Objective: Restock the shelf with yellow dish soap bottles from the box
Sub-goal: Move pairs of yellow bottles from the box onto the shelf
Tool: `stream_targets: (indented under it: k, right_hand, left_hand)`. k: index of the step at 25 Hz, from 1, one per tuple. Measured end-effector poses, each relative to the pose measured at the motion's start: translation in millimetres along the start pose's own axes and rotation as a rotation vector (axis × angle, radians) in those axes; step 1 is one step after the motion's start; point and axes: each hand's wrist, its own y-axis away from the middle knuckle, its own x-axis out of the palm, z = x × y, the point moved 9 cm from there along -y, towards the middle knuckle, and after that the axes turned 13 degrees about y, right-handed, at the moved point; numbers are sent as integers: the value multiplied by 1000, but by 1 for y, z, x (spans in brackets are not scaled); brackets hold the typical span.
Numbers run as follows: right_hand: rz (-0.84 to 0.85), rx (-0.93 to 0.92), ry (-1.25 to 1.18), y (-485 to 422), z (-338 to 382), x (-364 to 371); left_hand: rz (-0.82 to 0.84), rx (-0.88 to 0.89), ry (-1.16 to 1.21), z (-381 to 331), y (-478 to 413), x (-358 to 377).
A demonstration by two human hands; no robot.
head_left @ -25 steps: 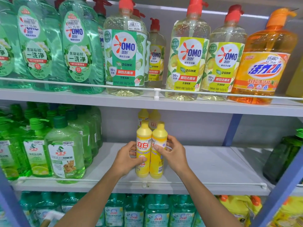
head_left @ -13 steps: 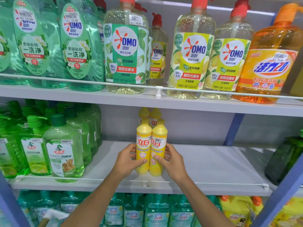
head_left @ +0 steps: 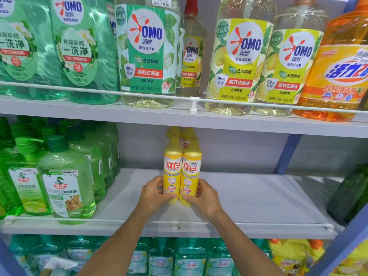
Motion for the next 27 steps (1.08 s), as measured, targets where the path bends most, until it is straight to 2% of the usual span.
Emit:
stream_targets:
  k: [9,20,27]
  right_hand:
    - [-93,46,-99,-40,-16,14]
    - [-162,38,-173,-66,-23,18]
    - [-162,18,-193,-74,-22,19]
  left_hand:
    - [-173,6,94,22,-34,-6]
    - [-265,-3,77,25,-53,-1]
    - [-253,-1,71,26,-62,-2]
